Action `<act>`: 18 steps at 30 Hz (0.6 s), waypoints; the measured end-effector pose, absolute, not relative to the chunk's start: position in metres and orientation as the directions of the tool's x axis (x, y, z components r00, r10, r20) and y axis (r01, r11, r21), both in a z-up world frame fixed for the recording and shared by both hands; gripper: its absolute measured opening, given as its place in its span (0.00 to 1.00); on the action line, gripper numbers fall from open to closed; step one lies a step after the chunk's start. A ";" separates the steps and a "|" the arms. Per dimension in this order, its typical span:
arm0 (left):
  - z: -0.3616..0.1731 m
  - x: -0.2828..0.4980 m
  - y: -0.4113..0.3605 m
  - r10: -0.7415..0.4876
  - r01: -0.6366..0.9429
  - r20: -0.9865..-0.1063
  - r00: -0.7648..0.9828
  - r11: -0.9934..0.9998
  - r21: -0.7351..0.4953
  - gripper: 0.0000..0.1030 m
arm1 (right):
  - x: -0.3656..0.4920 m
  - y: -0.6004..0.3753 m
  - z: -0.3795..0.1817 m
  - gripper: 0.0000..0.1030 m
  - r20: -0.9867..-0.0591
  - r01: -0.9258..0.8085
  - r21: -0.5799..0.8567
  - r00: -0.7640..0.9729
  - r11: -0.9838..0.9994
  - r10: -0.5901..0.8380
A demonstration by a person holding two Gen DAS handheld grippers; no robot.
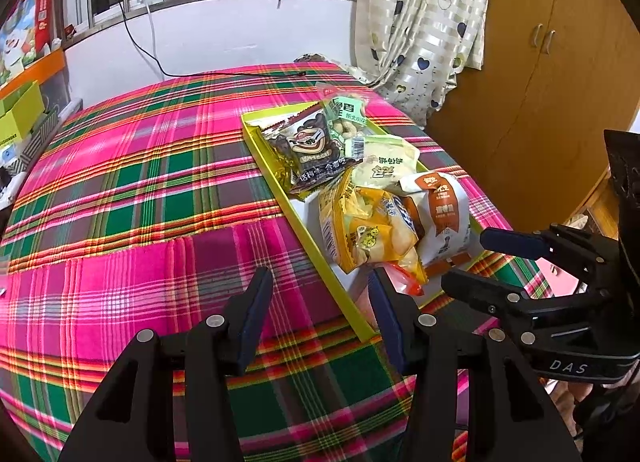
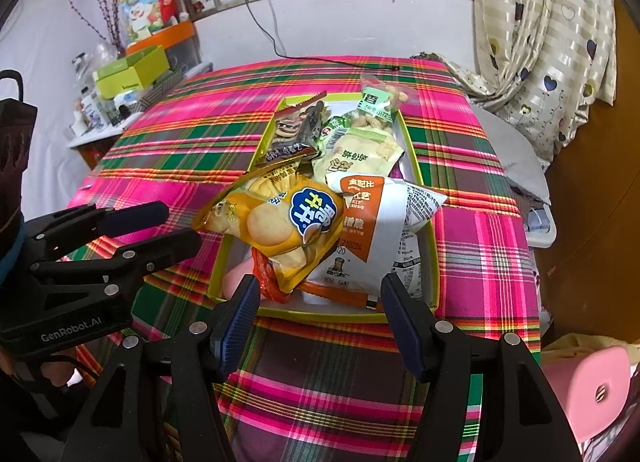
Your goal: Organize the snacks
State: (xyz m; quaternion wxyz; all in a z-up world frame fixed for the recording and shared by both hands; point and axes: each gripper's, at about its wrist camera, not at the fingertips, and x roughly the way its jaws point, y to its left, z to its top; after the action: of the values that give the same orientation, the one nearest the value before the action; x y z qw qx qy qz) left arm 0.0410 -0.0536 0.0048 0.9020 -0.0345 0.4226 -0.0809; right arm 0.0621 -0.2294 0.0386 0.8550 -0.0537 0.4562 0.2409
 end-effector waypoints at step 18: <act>0.008 0.043 -0.055 -0.172 0.118 -0.756 0.631 0.985 -0.126 0.50 | 0.061 -0.231 0.040 0.60 -0.806 -0.467 0.119 0.469 0.876 0.360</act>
State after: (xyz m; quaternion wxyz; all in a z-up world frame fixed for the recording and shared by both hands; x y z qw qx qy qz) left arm 0.0426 -0.0553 0.0084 0.9025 -0.0323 0.4220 -0.0803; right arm 0.0613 -0.2309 0.0399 0.8551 -0.0588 0.4548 0.2419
